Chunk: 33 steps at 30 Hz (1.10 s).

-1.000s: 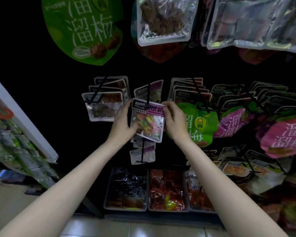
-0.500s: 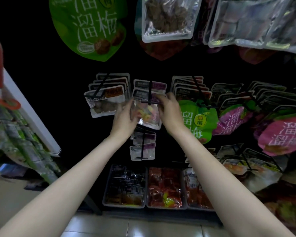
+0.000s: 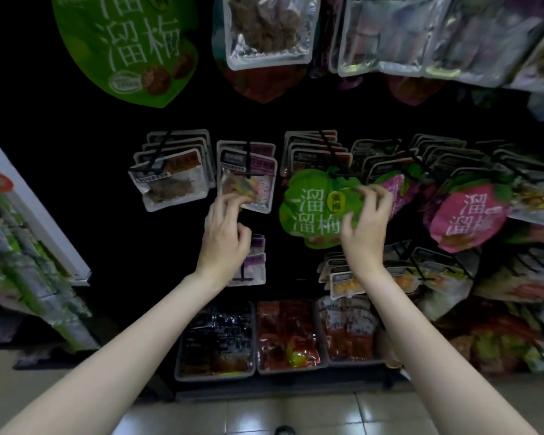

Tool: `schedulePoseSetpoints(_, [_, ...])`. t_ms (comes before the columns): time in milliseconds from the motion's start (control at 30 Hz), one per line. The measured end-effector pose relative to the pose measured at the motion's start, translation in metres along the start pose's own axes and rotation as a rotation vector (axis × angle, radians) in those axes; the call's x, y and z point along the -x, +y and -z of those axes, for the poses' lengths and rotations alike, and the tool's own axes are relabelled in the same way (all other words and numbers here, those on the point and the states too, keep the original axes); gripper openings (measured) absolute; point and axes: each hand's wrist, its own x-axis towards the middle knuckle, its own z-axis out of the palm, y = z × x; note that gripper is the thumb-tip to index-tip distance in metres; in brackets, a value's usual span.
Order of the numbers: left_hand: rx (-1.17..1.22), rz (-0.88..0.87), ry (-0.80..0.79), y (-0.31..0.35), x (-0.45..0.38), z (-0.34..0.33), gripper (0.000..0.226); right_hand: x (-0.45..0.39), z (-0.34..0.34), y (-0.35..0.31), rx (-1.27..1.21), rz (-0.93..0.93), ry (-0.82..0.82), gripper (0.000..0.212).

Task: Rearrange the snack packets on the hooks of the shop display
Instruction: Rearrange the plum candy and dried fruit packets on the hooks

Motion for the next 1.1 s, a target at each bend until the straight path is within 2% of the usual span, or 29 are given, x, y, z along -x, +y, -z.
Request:
schedulePoseSetpoints(100, [-0.008,-0.012,-0.033,0.011,-0.002,-0.009,0.042,-0.019,0.002,0.018,0.032,-0.180,-0.198,0.053])
schedulePoseSetpoints(167, [-0.027,-0.040,-0.021,0.018,-0.006,-0.009,0.042,-0.028,0.004,0.021,0.015,-0.203,-0.294,0.060])
schedulePoseSetpoints(367, [-0.012,-0.107,0.184,0.058,-0.040,0.003,0.037,-0.056,0.039,0.000,-0.216,0.075,-0.031,0.043])
schedulePoseSetpoints(500, [-0.034,-0.084,0.318,0.099,-0.072,0.006,0.042,-0.101,0.066,-0.021,-0.307,0.211,0.071,0.051])
schedulePoseSetpoints(567, [-0.042,-0.069,0.345,0.118,-0.086,0.005,0.046,-0.128,0.077,-0.030,-0.342,0.159,0.095,0.061])
schedulePoseSetpoints(667, [-0.089,-0.118,0.337,0.140,-0.099,0.000,0.049,-0.163,0.088,-0.038,-0.424,-0.008,0.024,0.077])
schedulePoseSetpoints(733, [-0.100,-0.108,0.349,0.150,-0.103,-0.004,0.050,-0.177,0.090,-0.038,-0.501,-0.100,-0.040,0.072])
schedulePoseSetpoints(833, [-0.097,-0.007,0.383,0.156,-0.106,-0.001,0.051,-0.189,0.093,-0.036,-0.576,-0.138,-0.029,0.058])
schedulePoseSetpoints(933, [-0.173,0.132,0.430,0.155,-0.117,0.016,0.059,-0.187,0.102,-0.036,-0.435,-0.040,0.047,0.059])
schedulePoseSetpoints(1033, [-0.247,0.351,0.321,0.142,-0.139,0.048,0.080,-0.175,0.109,-0.047,-0.425,0.269,0.208,0.047])
schedulePoseSetpoints(1100, [-0.132,0.390,0.314,0.132,-0.154,0.065,0.088,-0.168,0.102,-0.058,-0.398,0.426,0.206,0.044])
